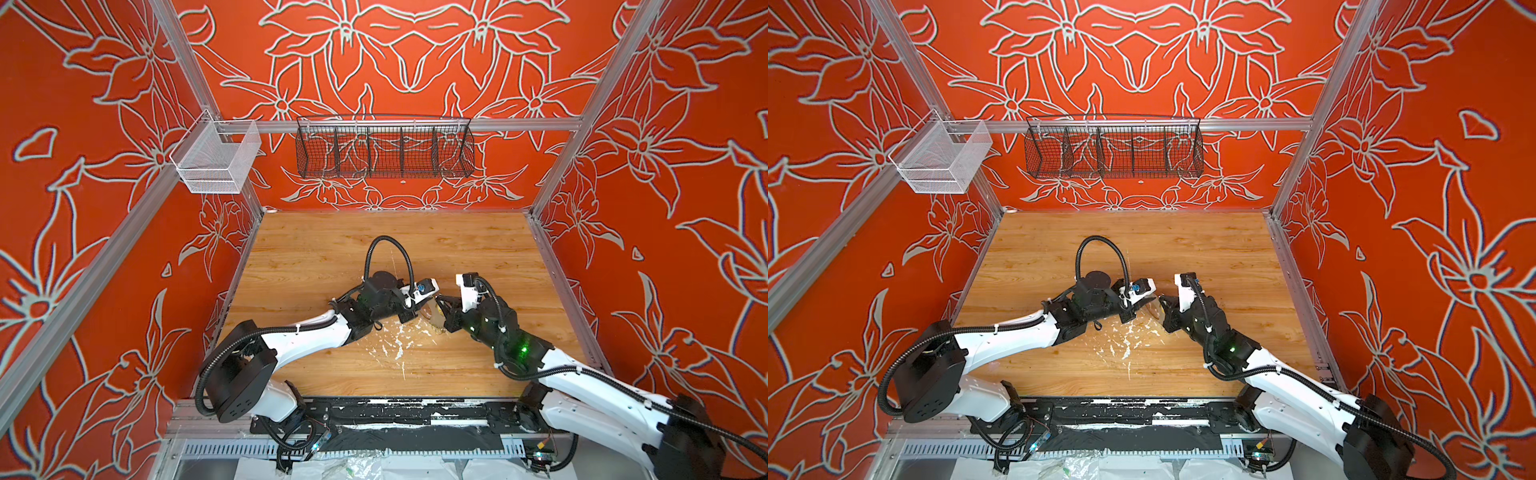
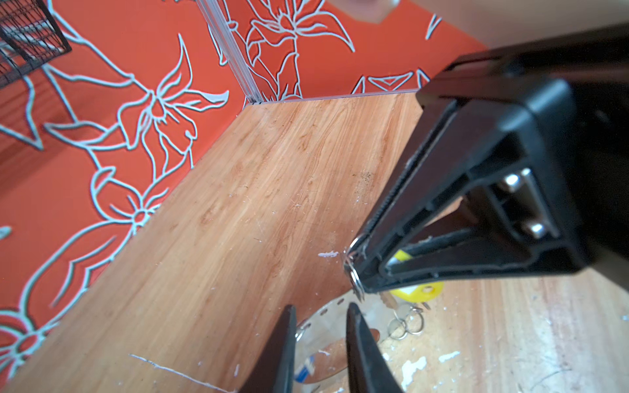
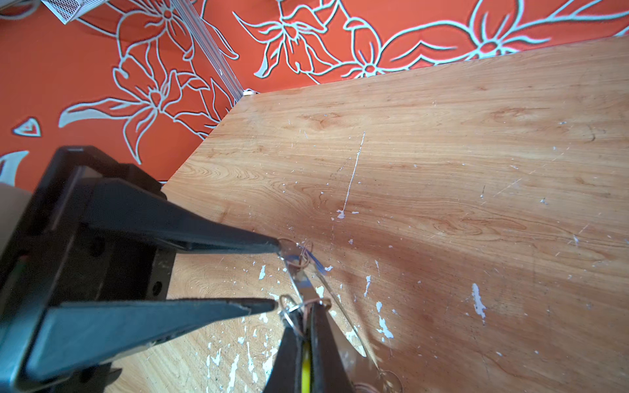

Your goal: Put the keys on the keyring

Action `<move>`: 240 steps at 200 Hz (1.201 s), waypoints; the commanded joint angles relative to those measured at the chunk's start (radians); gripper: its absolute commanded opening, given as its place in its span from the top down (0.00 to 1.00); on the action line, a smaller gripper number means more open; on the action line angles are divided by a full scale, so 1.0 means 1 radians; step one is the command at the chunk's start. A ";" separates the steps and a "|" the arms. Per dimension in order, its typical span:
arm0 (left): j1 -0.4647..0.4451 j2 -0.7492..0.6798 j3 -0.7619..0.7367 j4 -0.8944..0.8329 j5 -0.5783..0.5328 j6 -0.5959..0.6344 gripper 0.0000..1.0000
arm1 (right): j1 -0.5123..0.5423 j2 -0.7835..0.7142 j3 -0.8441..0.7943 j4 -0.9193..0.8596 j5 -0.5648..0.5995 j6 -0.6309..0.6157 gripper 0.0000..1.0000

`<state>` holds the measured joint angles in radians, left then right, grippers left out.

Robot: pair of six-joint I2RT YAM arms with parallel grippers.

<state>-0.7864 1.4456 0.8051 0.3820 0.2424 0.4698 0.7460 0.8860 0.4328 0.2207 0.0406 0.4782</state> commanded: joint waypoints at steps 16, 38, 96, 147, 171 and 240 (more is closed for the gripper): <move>-0.002 0.002 0.041 -0.034 0.069 0.025 0.65 | 0.002 -0.012 0.029 0.037 -0.021 -0.015 1.00; -0.002 0.012 0.047 -0.037 0.081 0.026 0.62 | 0.003 0.000 0.035 0.056 -0.067 -0.032 1.00; -0.002 0.027 0.067 -0.059 0.053 0.026 0.80 | 0.005 0.022 0.036 0.124 -0.187 -0.070 1.00; -0.002 0.032 0.072 -0.069 0.044 0.032 1.00 | 0.006 -0.008 0.021 0.085 -0.100 -0.051 1.00; -0.002 0.028 0.069 -0.069 0.036 0.032 1.00 | 0.005 -0.017 0.029 0.017 -0.002 -0.025 1.00; -0.002 0.012 0.049 -0.047 0.026 0.036 1.00 | 0.004 -0.027 0.032 -0.089 0.152 0.038 1.00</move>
<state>-0.7883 1.4597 0.8551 0.3096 0.2901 0.4915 0.7506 0.8814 0.4332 0.1822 0.0906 0.4767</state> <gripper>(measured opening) 0.047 0.066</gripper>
